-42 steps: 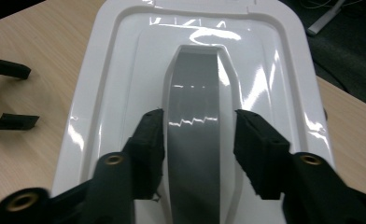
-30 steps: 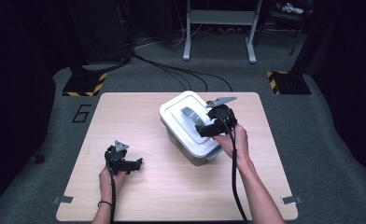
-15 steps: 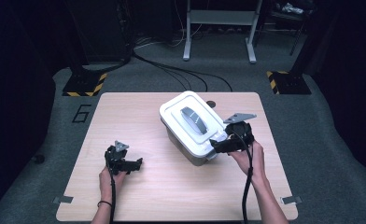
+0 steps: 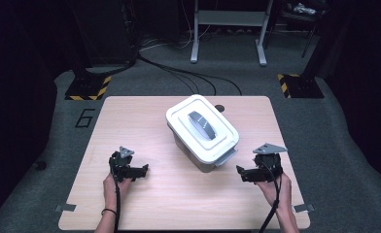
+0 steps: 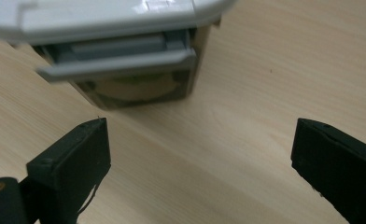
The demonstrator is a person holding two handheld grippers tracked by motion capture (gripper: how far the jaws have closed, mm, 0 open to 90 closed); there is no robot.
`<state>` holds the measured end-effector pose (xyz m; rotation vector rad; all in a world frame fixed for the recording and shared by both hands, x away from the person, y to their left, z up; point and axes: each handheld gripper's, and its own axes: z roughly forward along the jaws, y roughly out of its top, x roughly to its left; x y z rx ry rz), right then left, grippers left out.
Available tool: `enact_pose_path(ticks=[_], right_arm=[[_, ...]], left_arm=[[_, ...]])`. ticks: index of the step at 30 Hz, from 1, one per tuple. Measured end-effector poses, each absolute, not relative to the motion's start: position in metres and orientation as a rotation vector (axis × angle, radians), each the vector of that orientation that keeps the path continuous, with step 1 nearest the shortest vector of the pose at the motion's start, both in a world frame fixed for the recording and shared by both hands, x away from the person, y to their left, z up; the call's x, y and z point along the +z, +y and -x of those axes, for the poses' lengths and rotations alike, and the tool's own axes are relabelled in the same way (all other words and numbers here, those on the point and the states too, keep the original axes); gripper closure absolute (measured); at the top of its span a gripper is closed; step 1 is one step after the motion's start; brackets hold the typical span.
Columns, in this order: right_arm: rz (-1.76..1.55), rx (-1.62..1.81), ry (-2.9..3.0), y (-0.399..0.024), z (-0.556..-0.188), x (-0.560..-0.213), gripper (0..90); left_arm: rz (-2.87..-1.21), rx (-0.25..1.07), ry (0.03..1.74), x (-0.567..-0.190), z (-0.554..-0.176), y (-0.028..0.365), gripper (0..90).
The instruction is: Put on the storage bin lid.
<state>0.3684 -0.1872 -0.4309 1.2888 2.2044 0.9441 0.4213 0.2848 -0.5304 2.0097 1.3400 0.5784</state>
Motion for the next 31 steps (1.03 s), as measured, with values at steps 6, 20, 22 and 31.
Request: enact_pose_path(ticks=[6,20,22,31], right_arm=[[-1.363,0.903,2.197,-0.200,-0.367,-0.484,2.2],[-1.358,0.849,2.181,-0.193,-0.373,-0.524,0.0],[-1.352,0.893,2.190,-0.197,-0.375,-0.527,0.0],[-1.349,0.913,2.180,-0.199,-0.375,-0.529,0.0]], left_arm=[[-2.009,0.577,1.340,-0.530,-0.421,0.285,0.2],[-2.005,0.572,1.348,-0.530,-0.421,0.284,0.1],[-2.018,0.576,1.340,-0.530,-0.421,0.285,0.1],[-2.009,0.570,1.350,-0.530,-0.421,0.284,0.1]])
